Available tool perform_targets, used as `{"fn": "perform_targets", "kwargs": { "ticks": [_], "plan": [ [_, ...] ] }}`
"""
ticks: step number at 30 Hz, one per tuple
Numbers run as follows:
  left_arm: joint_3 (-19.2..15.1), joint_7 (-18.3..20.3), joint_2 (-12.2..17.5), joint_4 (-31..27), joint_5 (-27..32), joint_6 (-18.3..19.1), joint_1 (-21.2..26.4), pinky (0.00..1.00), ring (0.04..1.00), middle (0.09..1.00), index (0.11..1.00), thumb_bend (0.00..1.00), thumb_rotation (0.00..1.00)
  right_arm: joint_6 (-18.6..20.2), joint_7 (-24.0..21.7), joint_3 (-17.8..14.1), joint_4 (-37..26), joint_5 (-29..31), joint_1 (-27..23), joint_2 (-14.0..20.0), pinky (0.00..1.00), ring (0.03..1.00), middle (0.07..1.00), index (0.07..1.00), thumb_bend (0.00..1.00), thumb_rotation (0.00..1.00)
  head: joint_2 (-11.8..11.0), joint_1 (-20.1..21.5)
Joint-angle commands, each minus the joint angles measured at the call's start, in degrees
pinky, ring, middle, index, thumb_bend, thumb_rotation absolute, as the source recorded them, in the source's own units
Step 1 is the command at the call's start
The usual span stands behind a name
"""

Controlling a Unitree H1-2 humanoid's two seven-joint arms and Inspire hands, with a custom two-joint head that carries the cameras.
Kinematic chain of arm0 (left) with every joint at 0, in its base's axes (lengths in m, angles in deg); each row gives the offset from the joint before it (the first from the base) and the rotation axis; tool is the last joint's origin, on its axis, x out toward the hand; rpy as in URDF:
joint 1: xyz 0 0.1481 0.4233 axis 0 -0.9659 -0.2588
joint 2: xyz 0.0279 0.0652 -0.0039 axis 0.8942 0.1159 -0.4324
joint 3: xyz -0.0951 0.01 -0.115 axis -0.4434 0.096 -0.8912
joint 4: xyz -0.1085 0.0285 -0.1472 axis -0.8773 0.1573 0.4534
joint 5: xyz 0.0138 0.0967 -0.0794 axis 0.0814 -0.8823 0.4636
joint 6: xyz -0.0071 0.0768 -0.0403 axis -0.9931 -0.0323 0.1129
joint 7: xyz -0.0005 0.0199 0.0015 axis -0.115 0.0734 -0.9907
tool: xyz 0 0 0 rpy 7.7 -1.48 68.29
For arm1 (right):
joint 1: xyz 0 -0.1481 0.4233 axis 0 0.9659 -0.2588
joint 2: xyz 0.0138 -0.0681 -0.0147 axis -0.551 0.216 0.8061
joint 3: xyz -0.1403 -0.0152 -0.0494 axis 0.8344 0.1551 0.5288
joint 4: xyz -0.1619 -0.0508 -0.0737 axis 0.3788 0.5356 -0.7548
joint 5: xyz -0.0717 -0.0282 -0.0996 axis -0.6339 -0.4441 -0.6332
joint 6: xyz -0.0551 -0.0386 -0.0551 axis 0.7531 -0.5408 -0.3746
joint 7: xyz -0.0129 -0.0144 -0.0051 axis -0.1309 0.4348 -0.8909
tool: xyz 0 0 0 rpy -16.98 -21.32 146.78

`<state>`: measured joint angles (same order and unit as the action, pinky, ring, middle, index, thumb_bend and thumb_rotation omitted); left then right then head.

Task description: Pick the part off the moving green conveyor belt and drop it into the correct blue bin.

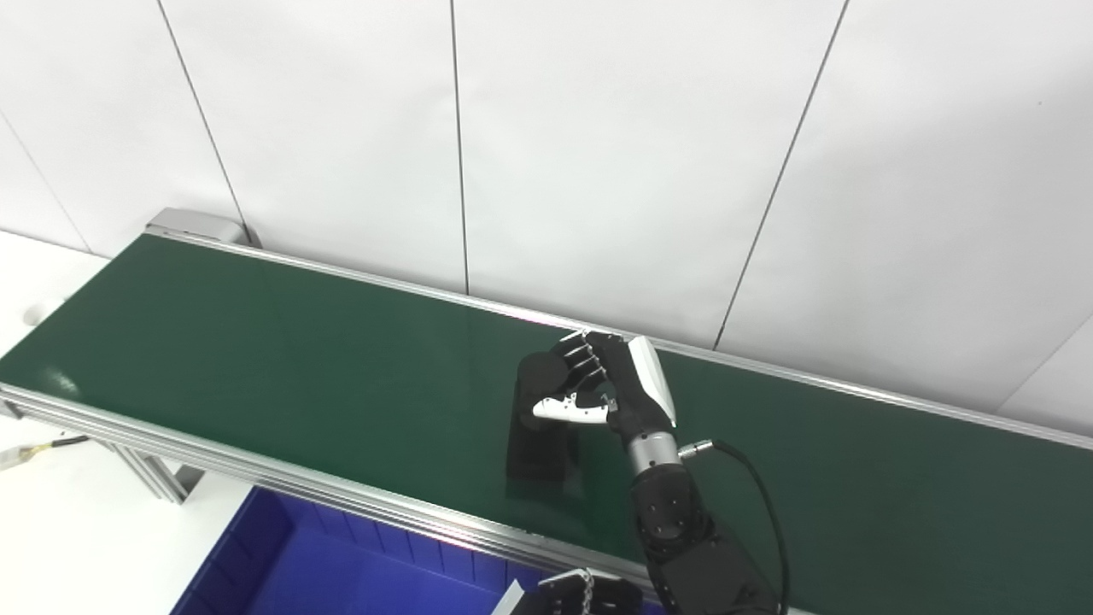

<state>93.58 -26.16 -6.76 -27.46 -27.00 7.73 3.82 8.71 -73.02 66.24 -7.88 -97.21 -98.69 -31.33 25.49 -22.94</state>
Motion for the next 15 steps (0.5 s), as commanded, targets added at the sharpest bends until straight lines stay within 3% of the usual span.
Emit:
{"fn": "perform_targets", "kwargs": {
  "ticks": [1, 10, 15],
  "plan": [
    [-0.05, 0.04, 0.08, -1.77, 0.47, -2.42, -0.47, 0.58, 0.628, 0.662, 0.662, 0.9, 0.47, -2.31, 1.52, -0.4, -2.45, -0.01, -1.7, -1.59, 0.39, 0.455, 0.451, 0.509, 0.53, 0.0, 0.15, 0.02],
    [-0.07, 0.19, 0.1, -1.74, 0.74, -2.42, -0.38, 0.58, 0.63, 0.66, 0.661, 0.89, 0.46, -2.91, 1.5, -0.85, -4.25, 0.3, -0.55, -1.38, 0.42, 0.468, 0.456, 0.51, 0.53, 0.0, 0.31, 0.29],
    [-0.34, 0.39, 0.15, -1.77, 1.1, -2.42, -0.33, 0.58, 0.629, 0.66, 0.662, 0.89, 0.46, -2.36, 0.05, -2.24, -9.64, 1.57, 1.94, -0.69, 0.42, 0.479, 0.464, 0.506, 0.53, 0.0, 0.6, 1.37]
  ]
}}
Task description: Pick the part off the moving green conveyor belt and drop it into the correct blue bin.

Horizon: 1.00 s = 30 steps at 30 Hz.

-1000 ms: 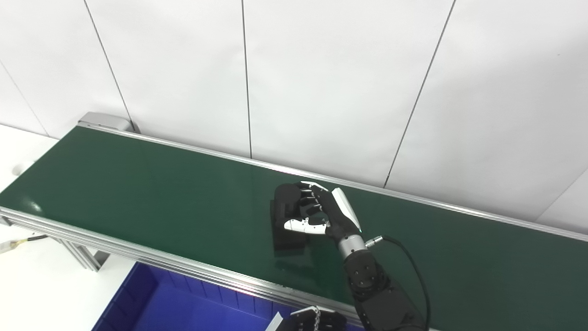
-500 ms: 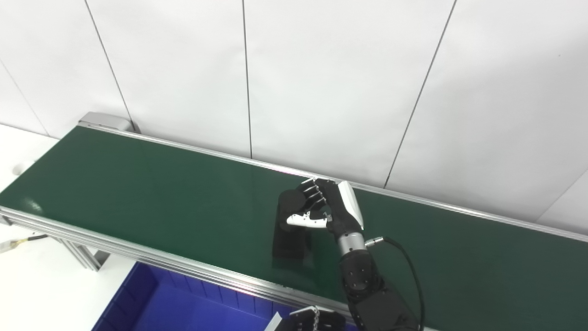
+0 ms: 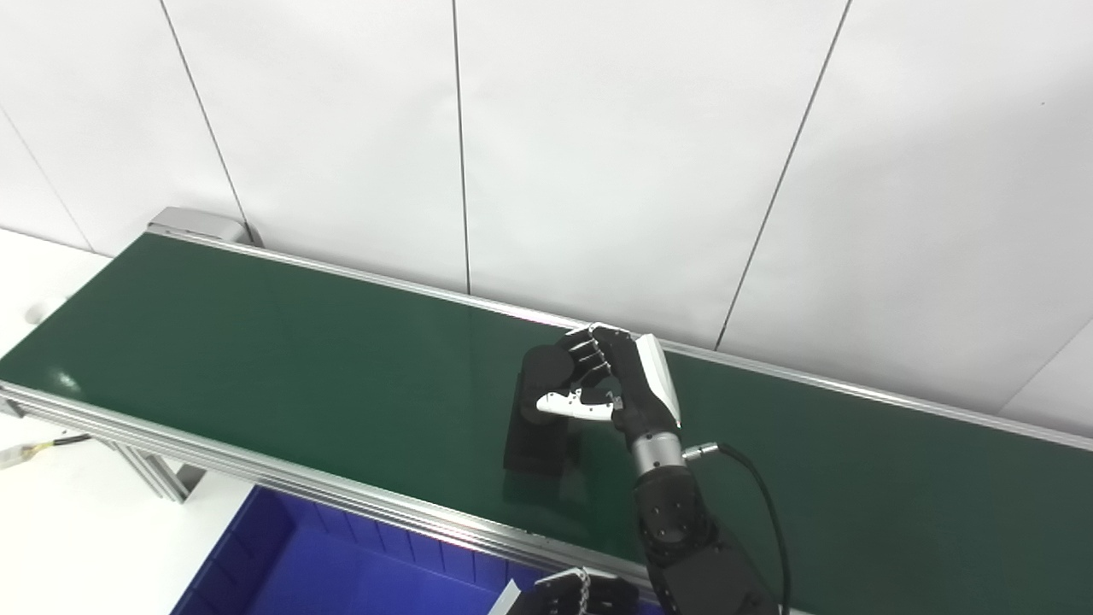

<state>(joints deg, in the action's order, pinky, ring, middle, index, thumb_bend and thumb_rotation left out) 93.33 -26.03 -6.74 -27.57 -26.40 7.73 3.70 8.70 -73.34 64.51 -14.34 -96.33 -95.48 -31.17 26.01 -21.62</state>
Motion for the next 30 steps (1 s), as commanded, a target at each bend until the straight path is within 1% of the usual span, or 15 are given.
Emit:
{"fn": "perform_targets", "kwargs": {
  "ticks": [1, 4, 8, 10, 12, 14, 20, 21, 22, 23, 24, 25, 26, 28, 30],
  "plan": [
    [-0.17, 0.3, 0.19, -1.64, 0.54, -2.42, -0.19, 0.58, 0.629, 0.66, 0.662, 0.88, 0.45, -2.59, 0.01, -0.88, -4.79, 1.17, -0.51, -0.64, 0.43, 0.479, 0.464, 0.506, 0.53, 0.0, 0.15, 0.45],
    [-0.47, 0.55, 0.36, -1.69, 0.64, -2.42, -0.18, 0.58, 0.631, 0.664, 0.666, 0.89, 0.47, -2.68, -0.57, -1.36, -9.11, 1.56, 1.3, 0.09, 0.42, 0.468, 0.463, 0.506, 0.53, 0.0, 0.33, 1.22],
    [-1.05, 1.31, 0.53, -1.87, 1.15, -2.42, -0.2, 0.59, 0.635, 0.666, 0.667, 0.88, 0.46, 1.18, -2.71, -1.83, -18.34, 1.75, 4.37, 1.56, 0.43, 0.486, 0.47, 0.502, 0.53, 0.0, 0.64, 2.59],
    [-1.42, 1.69, 0.57, -1.84, 1.55, -2.42, -0.18, 0.59, 0.637, 0.667, 0.668, 0.89, 0.46, 1.67, -3.97, -2.44, -23.0, 2.67, 5.93, 2.26, 0.42, 0.483, 0.469, 0.503, 0.53, 0.0, 0.89, 3.81],
    [-1.73, 2.03, 0.6, -1.79, 1.85, -2.42, -0.15, 0.59, 0.639, 0.668, 0.668, 0.89, 0.46, 1.93, -4.65, -2.77, -24.87, 3.05, 6.57, 2.44, 0.42, 0.477, 0.468, 0.503, 0.53, 0.0, 1.0, 4.18],
    [-2.1, 2.31, 0.64, -1.86, 1.94, -2.42, -0.13, 0.6, 0.64, 0.666, 0.668, 0.89, 0.47, 2.48, -5.56, -3.32, -28.61, 3.75, 7.72, 3.26, 0.4, 0.468, 0.47, 0.502, 0.53, 0.0, 1.36, 5.44],
    [-3.01, 2.88, 0.6, -1.97, 2.18, -2.41, 0.0, 0.6, 0.638, 0.663, 0.668, 0.9, 0.49, 6.96, -9.21, -5.09, -39.47, 6.09, 10.86, 5.26, 0.42, 0.489, 0.48, 0.494, 0.53, 0.0, 2.3, 7.57],
    [-3.16, 2.98, 0.6, -2.16, 2.24, -2.41, -0.03, 0.6, 0.638, 0.663, 0.669, 0.91, 0.49, 8.0, -9.67, -5.52, -41.85, 6.37, 11.48, 5.67, 0.43, 0.489, 0.481, 0.493, 0.53, 0.0, 3.18, 8.84],
    [-3.26, 3.12, 0.61, -2.34, 2.27, -2.41, -0.06, 0.6, 0.642, 0.665, 0.671, 0.9, 0.49, 9.0, -10.12, -5.91, -44.13, 6.52, 12.1, 6.14, 0.43, 0.489, 0.482, 0.492, 0.53, 0.0, 3.18, 8.84],
    [-3.41, 3.35, 0.68, -2.59, 2.34, -2.41, -0.1, 0.6, 0.642, 0.665, 0.672, 0.9, 0.49, 9.88, -10.38, -6.21, -45.98, 6.42, 12.6, 6.47, 0.43, 0.489, 0.482, 0.492, 0.53, 0.0, 3.74, 10.05],
    [-3.55, 3.55, 0.7, -2.75, 2.38, -2.41, -0.14, 0.6, 0.644, 0.667, 0.674, 0.9, 0.49, 10.53, -10.6, -6.43, -47.19, 6.3, 12.93, 6.64, 0.44, 0.492, 0.484, 0.49, 0.53, 0.0, 3.74, 10.05],
    [-3.79, 3.93, 0.65, -2.75, 2.75, -2.41, -0.13, 0.6, 0.645, 0.668, 0.675, 0.9, 0.49, 11.1, -11.0, -6.85, -49.17, 6.5, 13.66, 7.2, 0.44, 0.494, 0.485, 0.49, 0.53, 0.0, 4.25, 11.06],
    [-4.02, 4.25, 0.62, -2.82, 3.02, -2.41, -0.12, 0.61, 0.65, 0.67, 0.678, 0.9, 0.49, 11.5, -11.41, -7.21, -50.94, 6.69, 14.35, 7.84, 0.39, 0.462, 0.474, 0.497, 0.53, 0.0, 4.62, 11.76],
    [-4.46, 4.91, 0.53, -2.95, 3.39, -2.41, -0.14, 0.61, 0.656, 0.673, 0.683, 0.89, 0.49, 12.23, -12.26, -8.02, -54.35, 7.31, 15.87, 9.16, 0.35, 0.431, 0.464, 0.505, 0.53, 0.0, 5.05, 12.48],
    [-4.92, 5.4, 0.67, -3.27, 3.5, -2.41, -0.21, 0.61, 0.659, 0.678, 0.688, 0.88, 0.5, 13.27, -12.45, -8.58, -57.07, 7.11, 17.12, 9.83, 0.34, 0.421, 0.459, 0.507, 0.53, 0.0, 6.0, 14.42]
  ]
}}
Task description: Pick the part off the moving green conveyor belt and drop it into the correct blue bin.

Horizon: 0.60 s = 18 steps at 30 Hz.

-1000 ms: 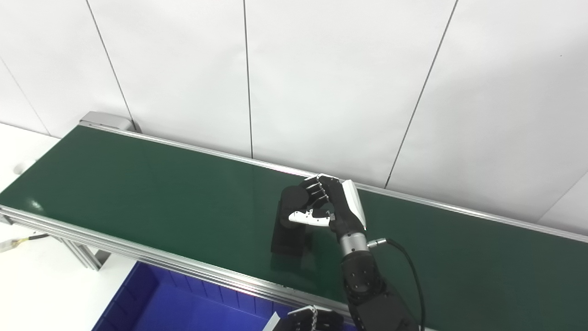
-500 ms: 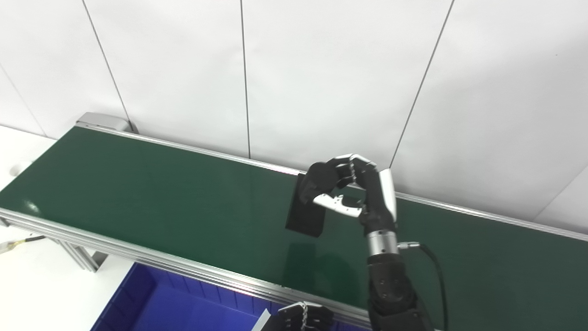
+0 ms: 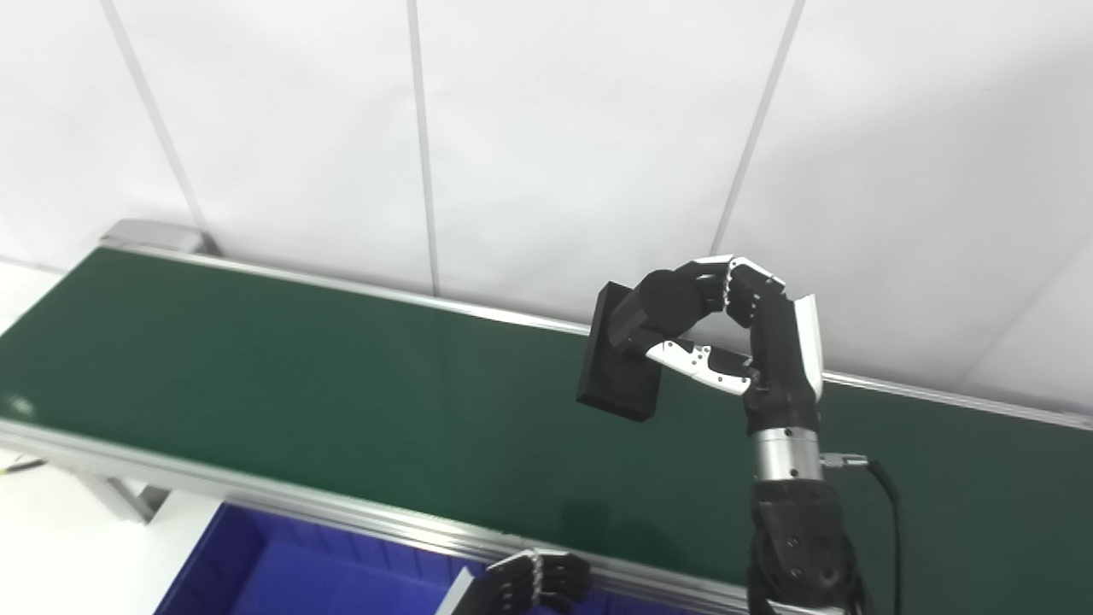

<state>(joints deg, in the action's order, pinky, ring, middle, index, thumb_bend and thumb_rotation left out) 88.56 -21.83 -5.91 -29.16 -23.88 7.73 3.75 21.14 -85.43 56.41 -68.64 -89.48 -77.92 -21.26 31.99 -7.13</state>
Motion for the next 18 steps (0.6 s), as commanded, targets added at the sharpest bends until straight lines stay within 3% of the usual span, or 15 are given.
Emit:
{"fn": "perform_targets", "kwargs": {
  "ticks": [1, 14, 18],
  "plan": [
    [-0.33, 1.45, -0.09, -1.77, 1.08, -2.4, -0.3, 0.62, 0.663, 0.681, 0.692, 0.88, 0.51, 1.39, -0.37, -0.76, -4.07, 0.28, 0.22, 0.13, 0.34, 0.424, 0.456, 0.506, 0.53, 0.0, 0.02, -0.08],
    [-3.56, 5.66, 0.28, -5.03, 3.79, -2.42, -1.5, 0.65, 0.687, 0.702, 0.717, 0.83, 0.61, 4.67, -0.97, -3.17, -18.79, 1.06, 9.29, 2.16, 0.44, 0.484, 0.485, 0.488, 0.53, 0.0, 6.79, 9.94],
    [-4.67, 7.72, 0.67, -6.07, 5.32, -2.41, -2.07, 0.68, 0.702, 0.717, 0.737, 0.81, 0.64, 5.46, -1.46, -3.83, -22.64, 1.78, 12.19, 2.62, 0.39, 0.448, 0.474, 0.495, 0.53, 0.0, 8.84, 12.71]
  ]
}}
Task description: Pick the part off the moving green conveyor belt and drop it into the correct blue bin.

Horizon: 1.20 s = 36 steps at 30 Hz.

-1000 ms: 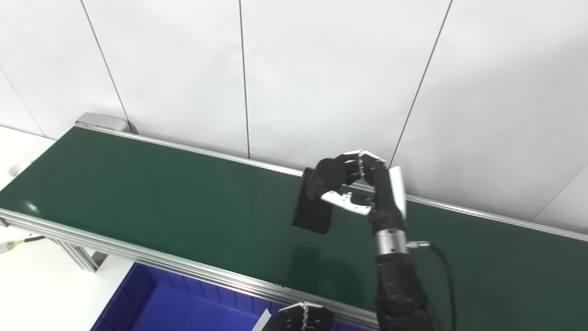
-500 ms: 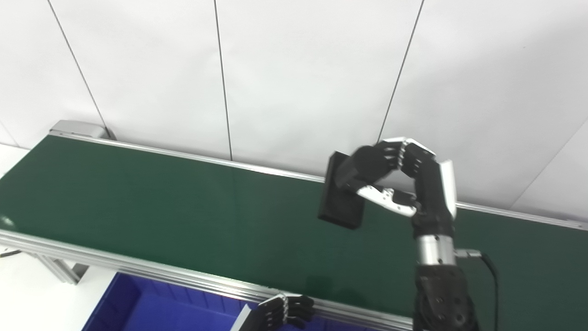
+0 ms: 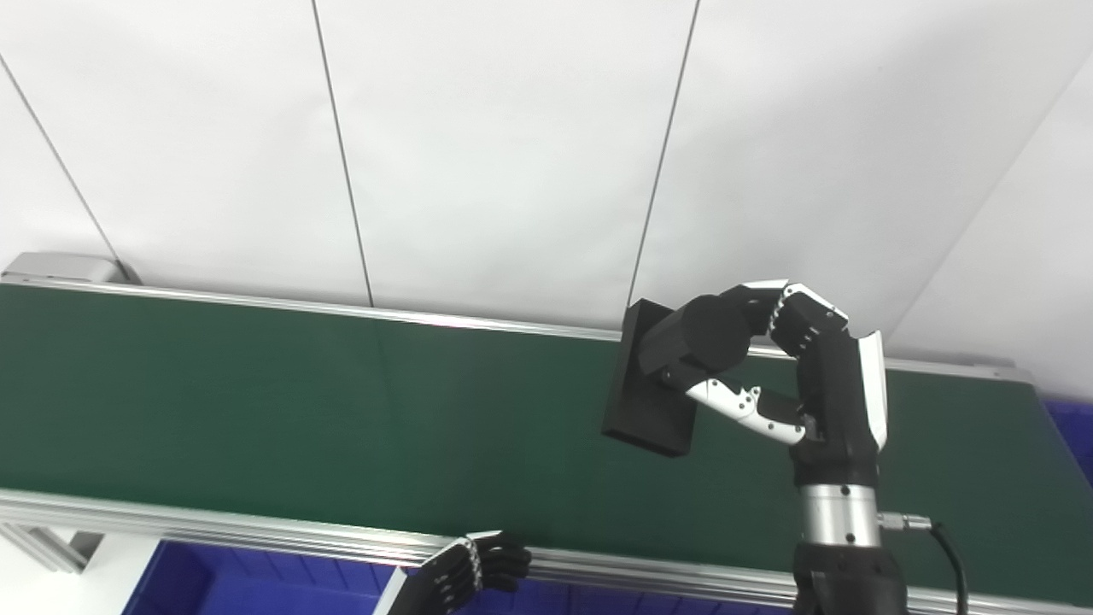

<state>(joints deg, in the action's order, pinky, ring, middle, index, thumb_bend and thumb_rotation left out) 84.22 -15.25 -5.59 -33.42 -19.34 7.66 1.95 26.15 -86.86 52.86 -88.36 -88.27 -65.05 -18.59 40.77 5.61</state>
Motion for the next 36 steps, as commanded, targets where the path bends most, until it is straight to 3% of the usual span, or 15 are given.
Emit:
{"fn": "perform_targets", "kwargs": {
  "ticks": [1, 5, 12, 19, 23, 36],
  "plan": [
    [-0.68, 1.58, 0.53, -2.21, 1.06, -2.34, -0.51, 0.68, 0.703, 0.719, 0.741, 0.8, 0.64, 0.76, -0.04, -0.47, -4.1, 0.26, 0.15, -0.06, 0.39, 0.448, 0.474, 0.495, 0.53, 0.0, 0.86, 0.99],
    [-1.91, 2.75, 0.69, -2.87, 1.77, -2.33, -1.06, 0.68, 0.7, 0.718, 0.743, 0.83, 0.66, 2.28, -0.31, -1.32, -7.88, -0.19, 2.87, 0.29, 0.39, 0.451, 0.479, 0.491, 0.53, 0.0, 1.67, 2.11],
    [-3.99, 4.54, 1.49, -4.1, 3.56, -2.31, -1.77, 0.68, 0.703, 0.716, 0.745, 0.82, 0.67, 5.21, -0.55, -1.85, -14.41, -1.19, 7.42, 0.59, 0.36, 0.43, 0.472, 0.495, 0.53, 0.0, 4.61, 8.23],
    [-5.68, 6.0, 1.98, -4.16, 5.2, -2.26, -1.67, 0.68, 0.693, 0.71, 0.74, 0.82, 0.68, 6.81, -0.68, -1.95, -18.83, -1.05, 13.68, 0.7, 0.34, 0.415, 0.47, 0.491, 0.53, 0.0, 5.57, 9.91],
    [-5.98, 6.22, 2.24, -4.25, 5.51, -2.32, -1.56, 0.68, 0.688, 0.706, 0.735, 0.83, 0.67, 6.38, -0.37, -2.22, -20.08, -0.42, 18.29, 0.91, 0.3, 0.366, 0.446, 0.506, 0.53, 0.0, 6.02, 10.5],
    [-6.28, 7.0, 3.56, -5.17, 7.43, -2.02, -1.76, 0.68, 0.683, 0.7, 0.733, 0.85, 0.65, 3.33, 1.83, -2.86, -21.1, -1.41, 29.15, -0.28, 0.28, 0.358, 0.43, 0.511, 0.52, 0.0, 7.05, 12.63]
  ]
}}
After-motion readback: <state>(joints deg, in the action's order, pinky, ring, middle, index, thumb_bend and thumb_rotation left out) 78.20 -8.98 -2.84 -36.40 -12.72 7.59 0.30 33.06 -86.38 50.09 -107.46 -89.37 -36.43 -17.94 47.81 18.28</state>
